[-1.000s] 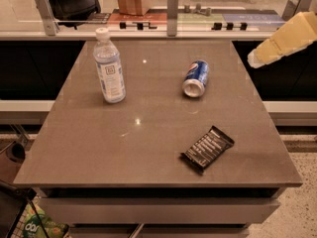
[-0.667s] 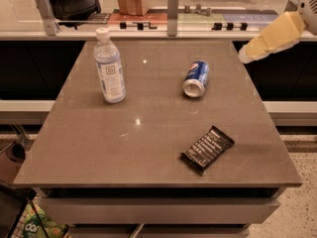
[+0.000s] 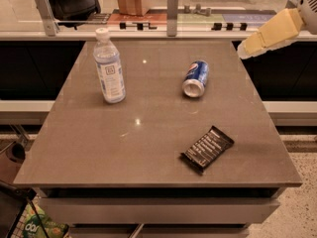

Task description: Place pepsi can upright

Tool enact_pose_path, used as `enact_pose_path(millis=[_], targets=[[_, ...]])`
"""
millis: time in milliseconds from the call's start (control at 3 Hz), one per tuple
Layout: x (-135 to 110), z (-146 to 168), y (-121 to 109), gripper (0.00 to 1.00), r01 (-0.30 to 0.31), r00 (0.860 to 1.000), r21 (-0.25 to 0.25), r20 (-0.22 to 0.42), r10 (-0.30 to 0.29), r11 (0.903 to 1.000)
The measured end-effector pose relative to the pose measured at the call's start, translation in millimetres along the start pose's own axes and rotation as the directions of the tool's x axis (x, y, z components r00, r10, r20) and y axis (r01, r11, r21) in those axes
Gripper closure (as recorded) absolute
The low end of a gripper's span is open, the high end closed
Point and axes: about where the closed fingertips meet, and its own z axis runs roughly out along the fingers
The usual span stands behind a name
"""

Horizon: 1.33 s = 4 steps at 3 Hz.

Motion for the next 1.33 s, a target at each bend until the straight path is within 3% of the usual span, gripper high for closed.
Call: enact_pose_path(millis=[333,667,1000,1333], targets=[[-3.3,7.2,-3.9,0.00,-0.085,0.995,0.005,-0.051,0.085,0.9964],[-14.5,30.6,-1.4,0.00,-0.209,0.961,0.061,-0.171,0.217,0.9760],[-30.8,51.1,12.9,0.00,-0.329,0.913,0.131,-0.210,0.350,0.9353],[-45.1,66.5,33.5,0.00,-0.411,0.875,0.175,-0.200,0.441,0.8946]])
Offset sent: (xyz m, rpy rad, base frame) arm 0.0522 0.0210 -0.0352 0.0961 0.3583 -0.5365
